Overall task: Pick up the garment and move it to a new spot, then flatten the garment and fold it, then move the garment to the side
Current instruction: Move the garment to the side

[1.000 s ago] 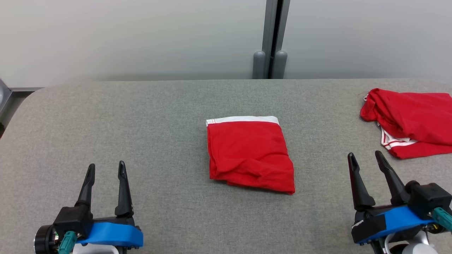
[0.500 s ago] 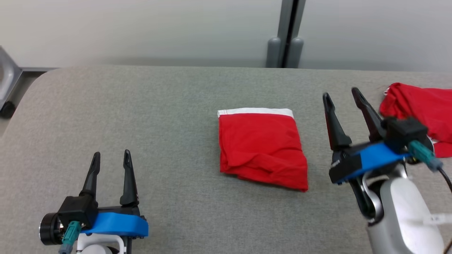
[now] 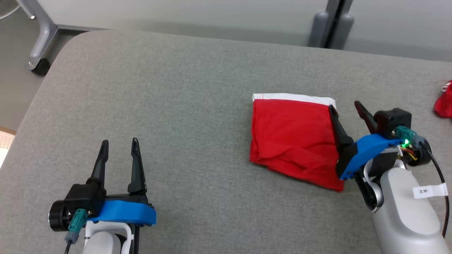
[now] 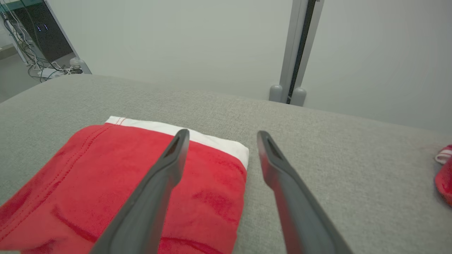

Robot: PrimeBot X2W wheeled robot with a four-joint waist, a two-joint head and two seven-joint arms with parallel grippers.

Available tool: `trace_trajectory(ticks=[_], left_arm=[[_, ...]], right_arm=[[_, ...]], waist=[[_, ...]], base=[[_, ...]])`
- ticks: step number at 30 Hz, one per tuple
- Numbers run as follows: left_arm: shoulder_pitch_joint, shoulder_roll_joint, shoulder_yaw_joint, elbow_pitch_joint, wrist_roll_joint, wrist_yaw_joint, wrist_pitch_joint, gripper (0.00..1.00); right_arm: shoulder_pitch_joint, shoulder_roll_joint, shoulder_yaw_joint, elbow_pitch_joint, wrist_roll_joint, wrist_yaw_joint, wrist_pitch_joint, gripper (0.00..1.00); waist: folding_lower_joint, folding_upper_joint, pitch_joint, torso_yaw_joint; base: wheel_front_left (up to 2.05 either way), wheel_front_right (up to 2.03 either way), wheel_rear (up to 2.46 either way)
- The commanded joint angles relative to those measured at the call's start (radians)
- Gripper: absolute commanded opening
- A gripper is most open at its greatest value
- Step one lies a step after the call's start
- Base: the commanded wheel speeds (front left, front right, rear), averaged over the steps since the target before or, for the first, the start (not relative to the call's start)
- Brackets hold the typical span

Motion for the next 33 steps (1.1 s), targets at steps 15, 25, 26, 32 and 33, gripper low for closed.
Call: trace_trajectory(ticks=[15,25,26,32,33], left_arm=[[-0.053,-0.01,-0.007,0.008,-0.005,-0.002,-0.009,1.0],[-0.052,-0.015,-0.004,0.001,0.0,-0.004,-0.009,1.0],[-0.05,-0.016,-0.001,-0.001,0.0,-0.003,-0.009,1.0],[-0.054,-0.018,0.0,-0.005,0.0,-0.007,-0.009,1.0],[-0.057,-0.018,0.0,-0.006,0.001,-0.008,-0.009,1.0]], right_arm=[[0.025,0.023,-0.002,0.27,0.015,0.001,0.014,1.0],[-0.015,0.03,0.067,0.299,0.098,0.001,-0.046,0.0],[-0.021,0.025,0.071,0.293,0.095,0.001,-0.058,0.0],[-0.014,-0.03,0.115,0.215,0.083,0.0,-0.104,0.0],[-0.007,-0.045,0.119,0.194,0.084,0.0,-0.107,0.0]], waist=[[-0.0001,0.0,0.04,0.016],[-0.0001,0.0,0.047,-0.008],[-0.0001,0.0,0.049,-0.016],[-0.0001,0.0,0.055,-0.077],[-0.0001,0.0,0.058,-0.091]], base=[[0.0,0.0,0.0],[0.0,0.0,0.0],[0.0,0.0,0.0],[0.0,0.0,0.0],[0.0,0.0,0.0]])
